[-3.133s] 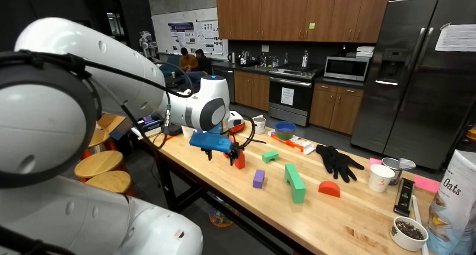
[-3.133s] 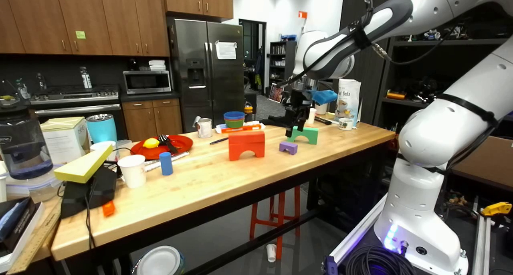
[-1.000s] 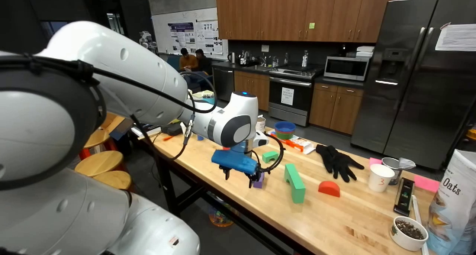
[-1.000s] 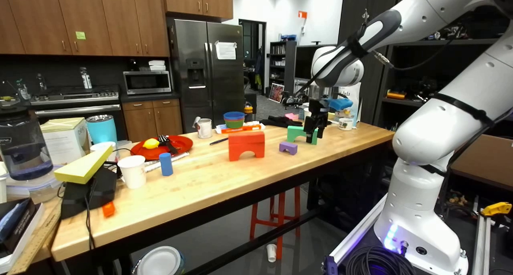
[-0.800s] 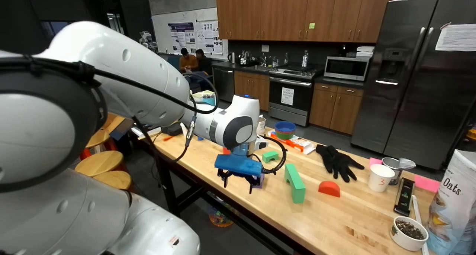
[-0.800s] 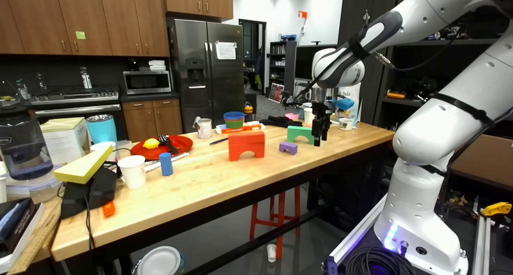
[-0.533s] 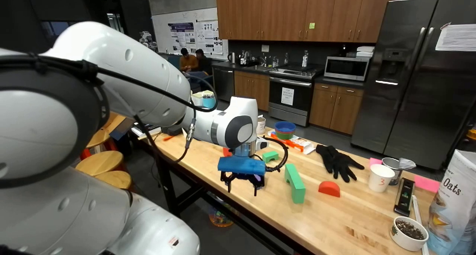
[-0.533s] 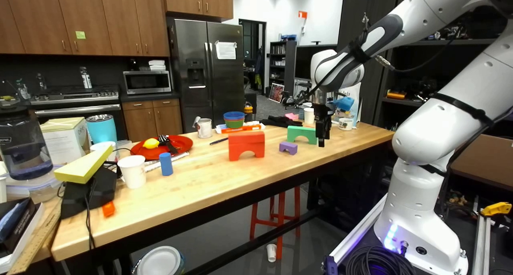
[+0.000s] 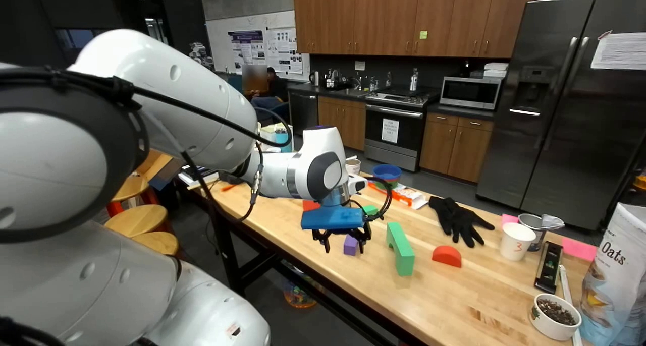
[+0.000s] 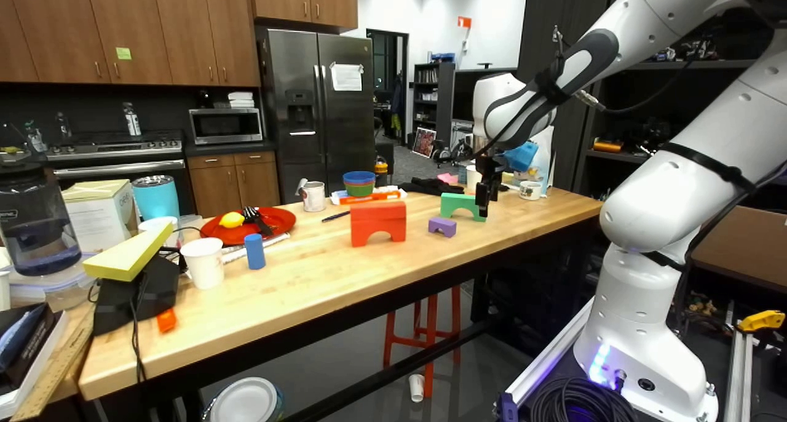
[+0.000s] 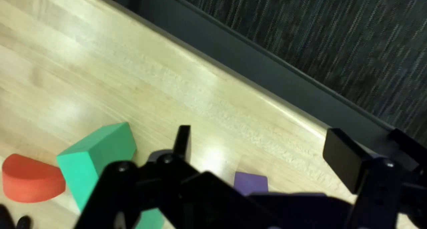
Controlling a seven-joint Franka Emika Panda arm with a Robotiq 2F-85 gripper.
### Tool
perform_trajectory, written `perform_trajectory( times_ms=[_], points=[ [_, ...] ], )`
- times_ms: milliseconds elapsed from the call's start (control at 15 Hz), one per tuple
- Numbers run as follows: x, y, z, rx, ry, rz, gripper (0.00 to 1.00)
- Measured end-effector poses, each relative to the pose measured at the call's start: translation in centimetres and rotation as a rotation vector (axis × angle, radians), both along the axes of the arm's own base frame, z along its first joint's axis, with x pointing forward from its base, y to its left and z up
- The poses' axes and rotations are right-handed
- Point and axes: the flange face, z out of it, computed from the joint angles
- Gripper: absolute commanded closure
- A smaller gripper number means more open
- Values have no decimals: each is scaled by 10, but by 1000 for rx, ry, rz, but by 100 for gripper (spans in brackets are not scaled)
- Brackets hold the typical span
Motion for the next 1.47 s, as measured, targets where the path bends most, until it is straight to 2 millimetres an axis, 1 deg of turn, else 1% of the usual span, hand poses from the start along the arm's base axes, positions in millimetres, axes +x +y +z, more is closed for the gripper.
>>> perform_trajectory(
  times_ms=[200, 400, 800, 933, 1267, 1467],
  points=[
    [13, 4, -8, 7, -64, 21, 0],
    [24, 5, -22, 21, -112, 37, 0],
    [38, 4, -49, 42, -159, 49, 0],
    [41, 4, -53, 53, -183, 45, 0],
    [50, 4, -55, 95, -268, -9, 0],
    [53, 7, -64, 136, -284, -50, 0]
  ],
)
